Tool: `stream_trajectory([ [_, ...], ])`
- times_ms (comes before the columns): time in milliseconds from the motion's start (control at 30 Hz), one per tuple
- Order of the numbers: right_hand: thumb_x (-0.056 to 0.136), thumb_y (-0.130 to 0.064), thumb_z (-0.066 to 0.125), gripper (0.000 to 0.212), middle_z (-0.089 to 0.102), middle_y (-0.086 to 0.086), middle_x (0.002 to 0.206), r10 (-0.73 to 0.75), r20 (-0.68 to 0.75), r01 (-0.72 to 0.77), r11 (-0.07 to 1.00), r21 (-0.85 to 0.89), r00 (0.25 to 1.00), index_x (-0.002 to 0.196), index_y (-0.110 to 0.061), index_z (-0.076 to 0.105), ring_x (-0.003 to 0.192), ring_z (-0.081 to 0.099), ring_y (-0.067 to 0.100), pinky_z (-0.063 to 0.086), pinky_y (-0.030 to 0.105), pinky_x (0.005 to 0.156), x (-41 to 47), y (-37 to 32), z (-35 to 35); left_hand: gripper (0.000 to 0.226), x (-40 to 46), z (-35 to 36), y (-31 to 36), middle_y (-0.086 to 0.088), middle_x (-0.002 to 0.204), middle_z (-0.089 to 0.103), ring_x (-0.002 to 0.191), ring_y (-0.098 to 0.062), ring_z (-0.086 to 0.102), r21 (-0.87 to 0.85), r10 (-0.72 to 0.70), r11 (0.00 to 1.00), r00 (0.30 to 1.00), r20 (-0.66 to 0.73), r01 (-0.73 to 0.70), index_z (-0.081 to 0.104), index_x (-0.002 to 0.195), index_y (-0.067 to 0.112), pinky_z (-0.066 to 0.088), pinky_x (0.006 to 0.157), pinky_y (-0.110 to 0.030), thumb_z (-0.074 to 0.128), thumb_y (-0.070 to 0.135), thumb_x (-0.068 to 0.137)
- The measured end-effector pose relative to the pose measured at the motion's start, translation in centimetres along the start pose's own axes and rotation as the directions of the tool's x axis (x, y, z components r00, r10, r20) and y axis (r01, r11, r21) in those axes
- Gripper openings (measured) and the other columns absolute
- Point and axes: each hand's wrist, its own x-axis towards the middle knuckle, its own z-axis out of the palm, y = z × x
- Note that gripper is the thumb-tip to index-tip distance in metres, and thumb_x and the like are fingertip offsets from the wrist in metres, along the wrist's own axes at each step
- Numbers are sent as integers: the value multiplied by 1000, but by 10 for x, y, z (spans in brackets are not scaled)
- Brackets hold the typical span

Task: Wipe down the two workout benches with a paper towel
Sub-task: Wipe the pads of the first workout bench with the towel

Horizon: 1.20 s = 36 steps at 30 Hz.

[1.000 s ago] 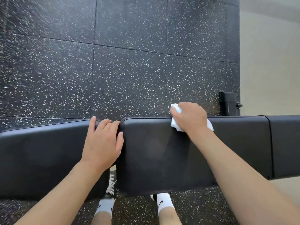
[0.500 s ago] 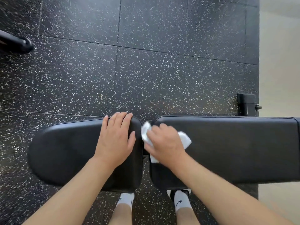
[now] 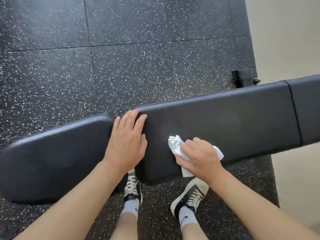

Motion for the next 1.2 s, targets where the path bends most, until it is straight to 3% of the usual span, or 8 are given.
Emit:
stream_trajectory([
  [200, 91, -30, 65, 20, 47, 7, 63, 361, -168, -386, 909, -159, 917, 82, -16, 55, 57, 48, 31, 40, 37, 48, -43, 137, -46, 56, 33, 29, 94, -14, 162, 43, 153, -39, 33, 41, 191, 980, 980, 51, -194, 51, 151, 9, 30, 121, -64, 62, 18, 97],
  [333, 96, -48, 33, 51, 60, 11, 85, 749, -120, -752, 617, -230, 651, 105, -11, 67, 79, 58, 36, 44, 40, 63, -76, 233, -76, 57, 58, 49, 151, -11, 163, 41, 154, -38, 31, 82, 293, 951, 953, 72, -298, 51, 152, 12, 29, 122, -63, 62, 19, 97],
  [467, 94, -29, 18, 60, 58, 8, 125, 813, 59, -734, 551, -398, 579, 146, -12, 40, 96, 57, 33, 44, 41, 74, -98, 261, -84, 56, 86, 68, 205, -10, 164, 41, 154, -38, 31, 103, 405, 904, 909, 98, -414, 51, 152, 13, 29, 122, -64, 62, 18, 97],
  [600, 96, -36, -10, 74, 54, 0, 114, 845, 80, -815, 533, -227, 530, 144, -21, 44, 97, 50, 26, 37, 36, 80, -117, 212, -69, 55, 117, 86, 253, -9, 165, 38, 155, -37, 29, 155, 499, 844, 858, 123, -513, 48, 154, 14, 27, 123, -62, 58, 20, 99],
  [733, 100, -41, 57, 35, 59, 3, 83, 820, -208, -812, 566, 144, 534, 117, -13, 69, 73, 54, 26, 47, 41, 63, -145, 152, -50, 59, 142, 107, 296, -9, 167, 36, 155, -39, 28, 204, 601, 753, 780, 173, -626, 47, 156, 17, 26, 122, -64, 49, 33, 99],
  [867, 99, -45, 58, 35, 59, -2, 83, 869, -162, -805, 494, 329, 467, 118, -17, 65, 73, 53, 21, 48, 39, 60, -170, 135, -36, 62, 144, 136, 312, -10, 165, 39, 153, -45, 29, 232, 654, 721, 752, 86, -653, 49, 155, 19, 21, 120, -70, 53, 33, 95],
  [1000, 99, -41, 60, 27, 56, -2, 78, 944, -213, -777, 329, 536, 253, 91, -16, 58, 70, 53, 22, 42, 37, 58, -178, 145, -31, 63, 147, 143, 306, -3, 165, 39, 155, -39, 29, 194, 663, 734, 749, -1, -650, 51, 153, 24, 21, 122, -65, 55, 32, 91],
  [1200, 104, -42, 54, 33, 53, -6, 75, 953, -127, -556, -51, 829, -277, 85, -17, 46, 68, 44, 17, 32, 34, 63, -149, 217, -39, 65, 148, 147, 307, -4, 164, 38, 157, -38, 25, 179, 645, 749, 764, 25, -638, 49, 153, 25, 15, 126, -64, 52, 31, 89],
])
